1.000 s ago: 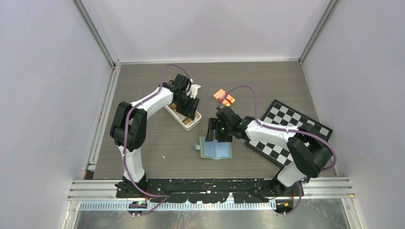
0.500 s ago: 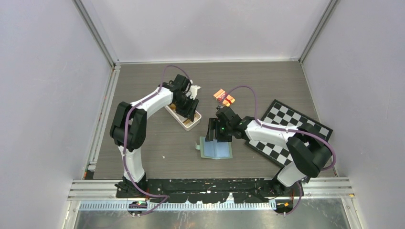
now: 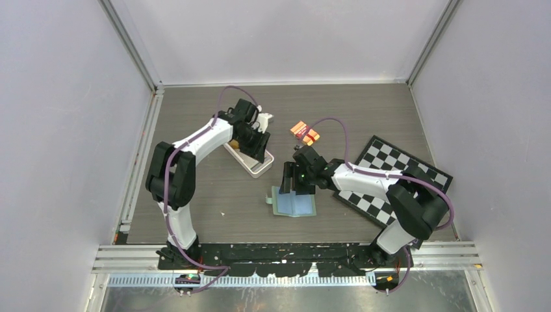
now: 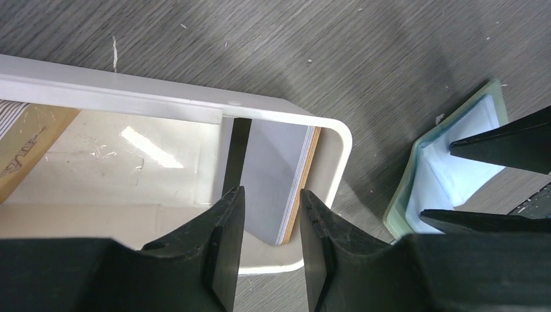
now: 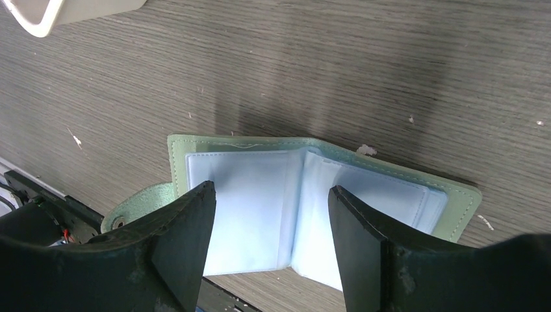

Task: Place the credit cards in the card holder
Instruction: Pick up the credit card from the storage box.

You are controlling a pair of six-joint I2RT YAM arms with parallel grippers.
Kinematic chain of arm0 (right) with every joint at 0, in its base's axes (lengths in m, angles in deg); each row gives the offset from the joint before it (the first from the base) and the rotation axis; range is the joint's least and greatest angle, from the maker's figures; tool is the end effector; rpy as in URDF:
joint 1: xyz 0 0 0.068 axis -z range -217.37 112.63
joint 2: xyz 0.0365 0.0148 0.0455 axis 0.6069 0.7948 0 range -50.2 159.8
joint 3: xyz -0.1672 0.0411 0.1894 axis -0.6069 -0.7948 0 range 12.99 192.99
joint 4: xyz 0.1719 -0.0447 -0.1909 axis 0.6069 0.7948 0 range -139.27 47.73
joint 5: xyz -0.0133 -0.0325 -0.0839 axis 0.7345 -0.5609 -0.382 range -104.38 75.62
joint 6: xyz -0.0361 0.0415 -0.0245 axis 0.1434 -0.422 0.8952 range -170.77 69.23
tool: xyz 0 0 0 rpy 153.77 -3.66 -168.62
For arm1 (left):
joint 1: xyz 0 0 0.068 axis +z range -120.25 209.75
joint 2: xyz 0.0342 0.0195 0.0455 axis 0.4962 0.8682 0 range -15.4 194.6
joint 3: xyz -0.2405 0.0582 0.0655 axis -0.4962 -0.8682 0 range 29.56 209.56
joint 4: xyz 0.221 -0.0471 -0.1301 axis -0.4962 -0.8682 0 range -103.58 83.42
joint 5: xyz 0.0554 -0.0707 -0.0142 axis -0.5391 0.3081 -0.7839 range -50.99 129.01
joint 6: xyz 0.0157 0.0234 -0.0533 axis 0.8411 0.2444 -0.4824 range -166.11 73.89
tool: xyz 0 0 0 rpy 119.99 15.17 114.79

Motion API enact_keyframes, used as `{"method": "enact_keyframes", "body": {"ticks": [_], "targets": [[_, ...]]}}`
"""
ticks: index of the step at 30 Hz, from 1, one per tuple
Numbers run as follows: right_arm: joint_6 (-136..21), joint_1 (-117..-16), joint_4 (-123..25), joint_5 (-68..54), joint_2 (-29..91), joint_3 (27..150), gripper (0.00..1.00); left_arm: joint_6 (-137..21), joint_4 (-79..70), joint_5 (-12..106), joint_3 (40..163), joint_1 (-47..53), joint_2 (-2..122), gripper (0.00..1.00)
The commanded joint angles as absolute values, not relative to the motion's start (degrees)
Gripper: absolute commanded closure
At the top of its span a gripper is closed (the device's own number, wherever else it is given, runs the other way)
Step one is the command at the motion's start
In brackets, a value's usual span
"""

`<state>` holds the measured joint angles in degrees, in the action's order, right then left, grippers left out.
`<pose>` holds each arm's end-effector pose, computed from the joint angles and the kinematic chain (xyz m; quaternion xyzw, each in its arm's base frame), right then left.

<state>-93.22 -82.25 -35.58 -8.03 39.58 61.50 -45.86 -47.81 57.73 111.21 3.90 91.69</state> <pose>0.2164 0.2225 0.1472 -0.0368 0.9516 0.2458 0.1810 0.3401 -0.1807 0.1916 0.2502 0.9339 -0.1994 0.1592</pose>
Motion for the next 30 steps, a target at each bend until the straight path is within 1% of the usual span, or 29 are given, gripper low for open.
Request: {"method": "enact_keyframes", "body": {"ticks": [1,3,7,10,12,15,16,21,24,27,30], "targets": [[-94.0,-82.0,-37.3,-7.5,40.3,62.2,0.31,-45.8,-48.4,59.6,113.4,4.0,89.2,0.62],[-94.0,-82.1,-37.4,-7.5,40.3,62.1,0.31,-45.8,-48.3,58.6,113.4,4.0,89.4,0.61],[-94.0,-82.1,-37.6,-7.4,40.2,62.0,0.31,-47.9,-48.0,56.0,113.4,4.0,89.0,0.56],[-93.9,-82.0,-37.7,-7.5,39.9,61.7,0.32,-48.2,-46.1,52.5,112.6,4.0,86.2,0.55],[-93.8,-82.1,-37.7,-7.6,39.9,61.7,0.31,-47.9,-43.4,48.6,111.4,4.3,83.4,0.50],[-93.4,-82.1,-37.8,-7.2,40.0,62.2,0.32,-46.5,-41.9,44.9,111.9,5.7,81.9,0.39],[-93.3,-82.1,-37.8,-7.1,40.1,62.3,0.31,-44.9,-42.0,44.2,112.8,6.2,82.3,0.35],[-93.1,-82.1,-38.1,-6.1,40.5,62.6,0.31,-36.1,-42.4,36.8,117.9,7.9,87.7,0.24],[-93.0,-82.1,-38.1,-6.0,40.2,62.8,0.31,-33.0,-42.5,38.4,120.6,9.5,91.1,0.23],[-93.1,-82.0,-38.1,-6.1,39.7,62.8,0.31,-30.4,-42.2,41.7,120.5,10.7,92.9,0.22],[-93.3,-82.1,-38.1,-6.3,39.6,62.8,0.31,-27.6,-39.6,38.5,117.1,10.8,92.7,0.22]]}}
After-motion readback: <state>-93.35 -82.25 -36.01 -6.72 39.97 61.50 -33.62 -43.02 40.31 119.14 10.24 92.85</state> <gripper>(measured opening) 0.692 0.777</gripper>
